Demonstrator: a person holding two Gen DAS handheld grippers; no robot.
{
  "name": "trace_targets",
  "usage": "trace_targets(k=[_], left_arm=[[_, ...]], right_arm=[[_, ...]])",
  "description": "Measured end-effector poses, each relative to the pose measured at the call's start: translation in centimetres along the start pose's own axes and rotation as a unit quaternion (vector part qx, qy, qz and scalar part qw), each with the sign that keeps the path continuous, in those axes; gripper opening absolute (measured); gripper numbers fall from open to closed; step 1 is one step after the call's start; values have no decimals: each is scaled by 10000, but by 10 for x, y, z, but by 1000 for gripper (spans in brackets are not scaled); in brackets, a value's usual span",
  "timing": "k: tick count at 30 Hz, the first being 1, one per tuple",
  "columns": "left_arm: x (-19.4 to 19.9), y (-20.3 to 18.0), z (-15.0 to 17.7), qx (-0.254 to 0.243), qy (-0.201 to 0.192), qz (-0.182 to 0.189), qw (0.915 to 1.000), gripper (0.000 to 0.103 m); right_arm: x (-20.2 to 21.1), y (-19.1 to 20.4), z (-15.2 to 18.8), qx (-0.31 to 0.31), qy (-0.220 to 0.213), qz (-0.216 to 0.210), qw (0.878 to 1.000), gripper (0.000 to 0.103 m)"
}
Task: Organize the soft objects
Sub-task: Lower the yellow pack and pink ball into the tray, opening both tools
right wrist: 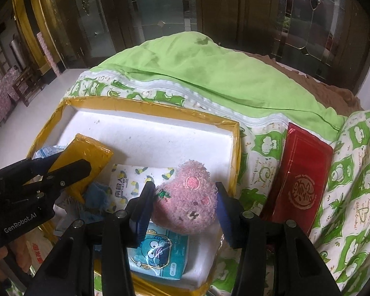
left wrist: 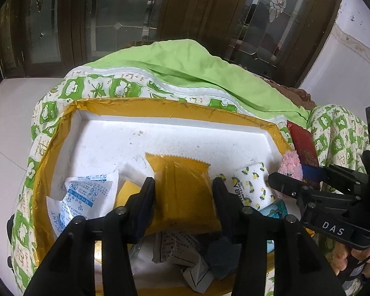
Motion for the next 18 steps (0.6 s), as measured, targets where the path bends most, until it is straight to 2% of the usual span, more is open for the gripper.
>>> trace_targets(k=[3, 5, 8, 14, 18], left_arm=[[5, 0, 0, 42, -56, 35, 10000, 54], [10, 1, -1, 94, -125, 56, 9999, 63], [19, 2, -2, 175, -227, 94, 9995, 70], [39, 1, 4, 240, -395, 147, 9988, 78], [56, 2, 14, 321, -492, 196, 9981, 82]], right_arm=[[3, -1, 0, -23, -57, -3, 10000, 53], [7, -1, 0, -51, -124, -4, 9999, 54], [12, -2, 0, -84, -192, -17, 9998, 55], [19, 0, 2, -74, -283, -21, 9996, 59], [26, 3, 4, -62, -394, -34, 9992, 66]])
Point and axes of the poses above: each gripper's, at about its wrist camera, not at the fingertips, and x roughly against the way its jaws point, y to its left, z to its underside, the point moved 5 cm from there along -x, roughly the way its jaws point, and after that the axes turned 5 degrees about -z, right-handed, at the moved point
